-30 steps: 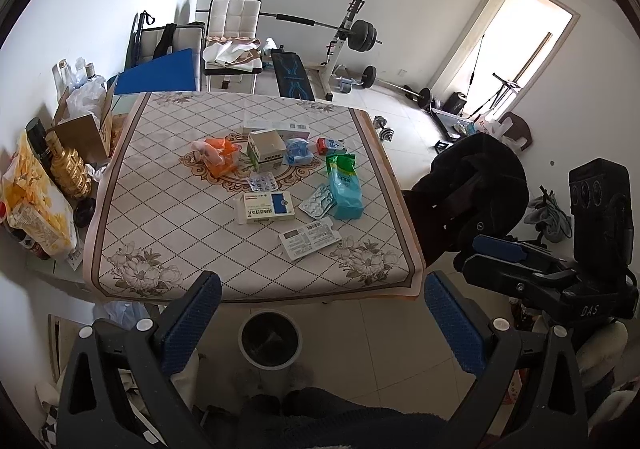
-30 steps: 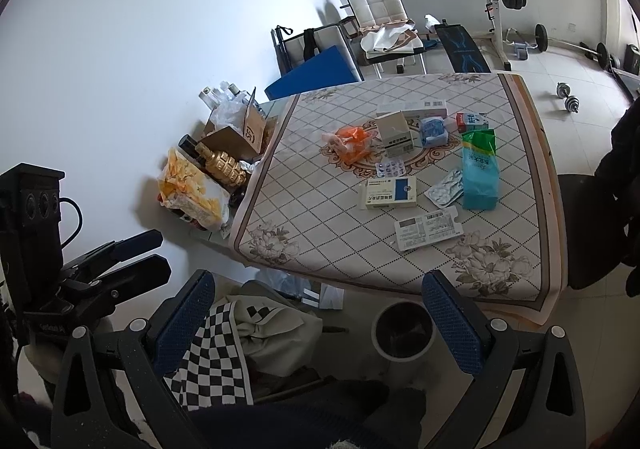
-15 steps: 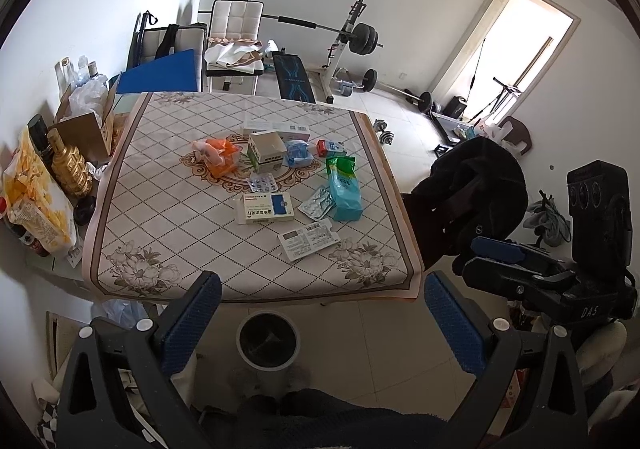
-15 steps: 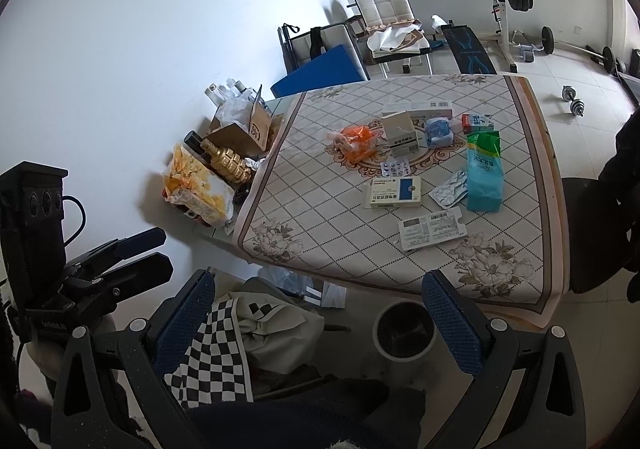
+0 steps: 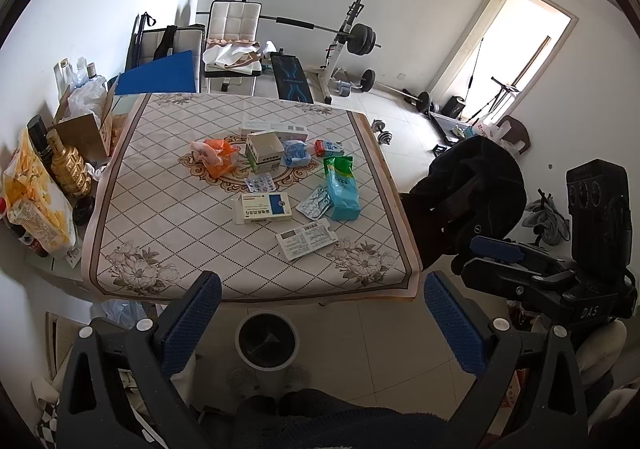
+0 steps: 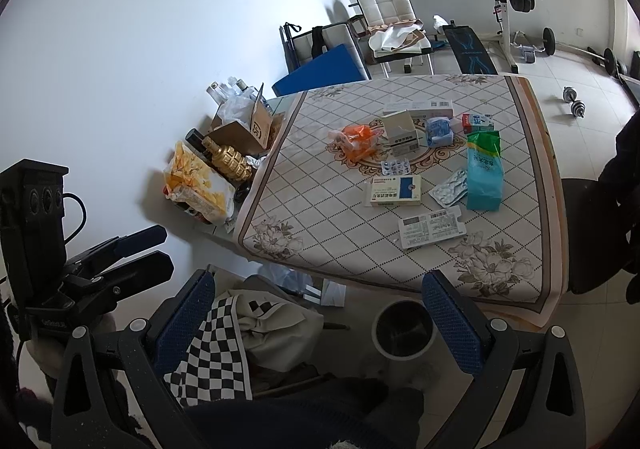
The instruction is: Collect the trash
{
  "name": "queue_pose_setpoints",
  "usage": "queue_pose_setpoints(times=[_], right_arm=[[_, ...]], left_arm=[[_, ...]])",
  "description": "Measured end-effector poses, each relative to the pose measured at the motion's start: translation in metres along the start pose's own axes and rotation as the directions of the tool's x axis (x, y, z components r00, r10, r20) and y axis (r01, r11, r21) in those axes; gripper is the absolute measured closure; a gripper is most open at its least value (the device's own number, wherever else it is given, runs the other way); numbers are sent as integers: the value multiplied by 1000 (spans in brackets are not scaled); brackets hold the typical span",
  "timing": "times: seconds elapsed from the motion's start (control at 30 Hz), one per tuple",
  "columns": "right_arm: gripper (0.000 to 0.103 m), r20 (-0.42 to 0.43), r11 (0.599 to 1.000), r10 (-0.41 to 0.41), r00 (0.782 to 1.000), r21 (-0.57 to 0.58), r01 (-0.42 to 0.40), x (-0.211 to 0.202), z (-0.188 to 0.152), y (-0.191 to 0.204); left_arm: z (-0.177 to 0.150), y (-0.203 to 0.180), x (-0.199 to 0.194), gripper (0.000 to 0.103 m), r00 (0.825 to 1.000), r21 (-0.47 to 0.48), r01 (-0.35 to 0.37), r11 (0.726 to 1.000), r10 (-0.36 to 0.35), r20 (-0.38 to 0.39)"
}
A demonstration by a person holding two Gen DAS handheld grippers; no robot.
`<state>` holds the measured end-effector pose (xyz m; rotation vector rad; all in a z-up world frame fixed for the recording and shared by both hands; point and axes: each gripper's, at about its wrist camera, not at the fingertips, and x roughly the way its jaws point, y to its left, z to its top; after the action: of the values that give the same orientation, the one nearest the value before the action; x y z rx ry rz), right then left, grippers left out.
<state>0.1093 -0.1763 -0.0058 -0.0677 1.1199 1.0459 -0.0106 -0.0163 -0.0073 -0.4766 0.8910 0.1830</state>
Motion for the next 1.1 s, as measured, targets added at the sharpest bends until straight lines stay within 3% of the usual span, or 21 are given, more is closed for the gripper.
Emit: queue_pose_setpoints(times=[1.1], right_arm=[[0,-10,1000,-13,1000,8,13,6,-3,4]], left_arm=[[0,-1,4,0,1000,-1,-1,1000,1,-4]])
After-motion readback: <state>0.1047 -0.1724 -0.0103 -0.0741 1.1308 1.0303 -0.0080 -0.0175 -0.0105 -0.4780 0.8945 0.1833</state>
